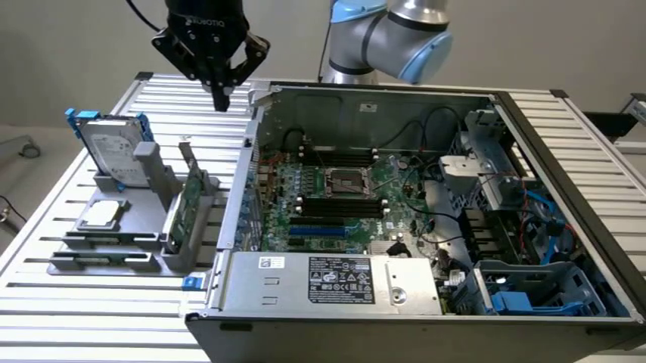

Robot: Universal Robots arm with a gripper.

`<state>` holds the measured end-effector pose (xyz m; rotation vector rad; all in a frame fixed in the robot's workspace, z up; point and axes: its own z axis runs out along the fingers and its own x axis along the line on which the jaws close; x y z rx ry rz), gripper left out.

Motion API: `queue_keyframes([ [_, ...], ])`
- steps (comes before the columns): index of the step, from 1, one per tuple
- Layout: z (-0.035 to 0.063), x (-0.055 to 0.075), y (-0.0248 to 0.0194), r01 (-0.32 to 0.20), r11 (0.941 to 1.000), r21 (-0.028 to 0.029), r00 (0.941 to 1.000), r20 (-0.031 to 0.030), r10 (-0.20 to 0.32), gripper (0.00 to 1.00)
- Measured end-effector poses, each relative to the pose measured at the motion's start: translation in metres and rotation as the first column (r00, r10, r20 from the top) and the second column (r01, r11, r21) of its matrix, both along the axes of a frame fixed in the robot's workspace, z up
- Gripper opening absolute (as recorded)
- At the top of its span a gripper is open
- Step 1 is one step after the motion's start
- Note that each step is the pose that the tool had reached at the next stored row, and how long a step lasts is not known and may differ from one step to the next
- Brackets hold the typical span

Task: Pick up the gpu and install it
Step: 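Reach for the gpu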

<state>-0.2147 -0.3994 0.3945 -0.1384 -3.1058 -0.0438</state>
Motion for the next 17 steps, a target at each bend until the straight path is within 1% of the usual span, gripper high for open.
queue_keyframes([
  [7, -0.0037, -0.028, -0.0004, 0.0, 1.0, -0.0063, 1.0, 0.0, 0.0, 0.11],
  [17, -0.0077, -0.058, -0.001, -0.002, 0.9999, -0.017, 1.0, 0.0, 0.002, 0.11],
])
